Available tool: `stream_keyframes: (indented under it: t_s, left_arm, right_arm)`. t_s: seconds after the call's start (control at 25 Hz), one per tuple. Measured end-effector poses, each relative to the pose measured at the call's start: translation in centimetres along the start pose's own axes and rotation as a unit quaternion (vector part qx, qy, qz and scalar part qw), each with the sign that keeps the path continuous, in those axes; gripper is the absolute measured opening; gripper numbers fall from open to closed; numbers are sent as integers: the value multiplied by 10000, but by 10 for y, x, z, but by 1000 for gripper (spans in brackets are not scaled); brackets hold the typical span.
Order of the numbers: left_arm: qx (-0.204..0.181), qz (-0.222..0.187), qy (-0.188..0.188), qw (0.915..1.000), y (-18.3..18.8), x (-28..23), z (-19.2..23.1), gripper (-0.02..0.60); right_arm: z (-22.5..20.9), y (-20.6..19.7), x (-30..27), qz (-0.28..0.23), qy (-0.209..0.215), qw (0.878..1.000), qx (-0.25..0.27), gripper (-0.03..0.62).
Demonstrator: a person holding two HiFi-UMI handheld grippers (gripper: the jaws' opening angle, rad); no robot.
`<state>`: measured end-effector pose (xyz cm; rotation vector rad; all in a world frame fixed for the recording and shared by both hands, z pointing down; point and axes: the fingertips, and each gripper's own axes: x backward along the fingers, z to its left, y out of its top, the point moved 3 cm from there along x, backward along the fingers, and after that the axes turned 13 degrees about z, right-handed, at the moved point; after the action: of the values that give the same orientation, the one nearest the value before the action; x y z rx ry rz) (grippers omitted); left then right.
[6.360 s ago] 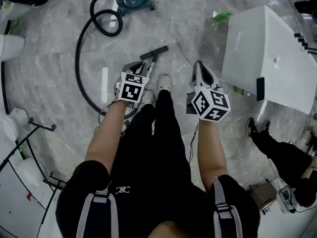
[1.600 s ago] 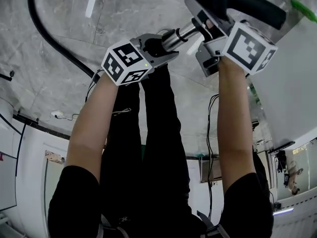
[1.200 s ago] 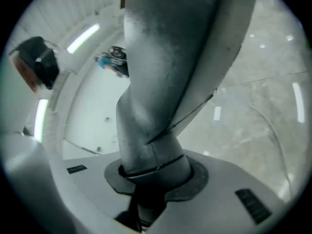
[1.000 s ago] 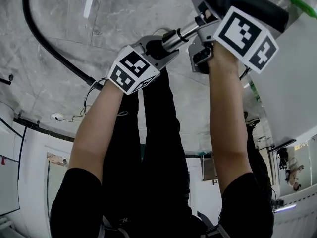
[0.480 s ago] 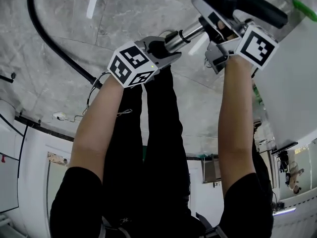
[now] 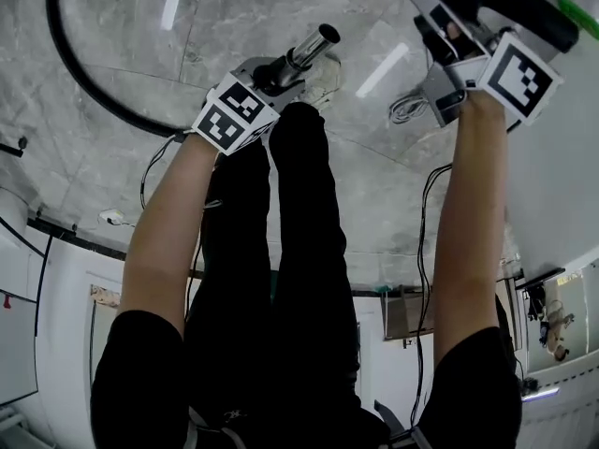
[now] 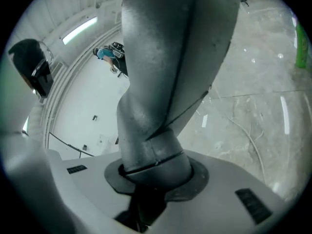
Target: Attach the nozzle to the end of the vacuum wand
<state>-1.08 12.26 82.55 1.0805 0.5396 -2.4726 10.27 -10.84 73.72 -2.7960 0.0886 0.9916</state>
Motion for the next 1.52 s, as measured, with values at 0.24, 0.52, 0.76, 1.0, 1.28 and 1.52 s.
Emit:
stream_keyframes:
  t_s: [0.24,0.52,0.76,1.0,1.28,1.52]
  left_arm:
    - [445,-574,560,9958,38,-17,38,135]
    - [1079,-335,2009,9731,28,-60,112,135]
    - [1252,122,1556,9798,10,-96,143,135]
    - [1459,771,1811,9695,-18,-110,170,137]
    - [1751,910,1960,9605,-29,-122,172,184]
    - [1525,538,2005,9662,-10,-94,155,235]
  right_arm:
    - [12,-29,15,-260,-401,9977,480,120]
    - [-15,-42,28,-310,-443,9967,604,120]
    - [-35,-48,31,-412,-539,9963,518,120]
    - [-42,-80,18,-43,-631,9936,941,120]
    - [-41,-87,23,-458,-620,9946,698,120]
    - [-24,-81,45,-987,-714,9922,256,120]
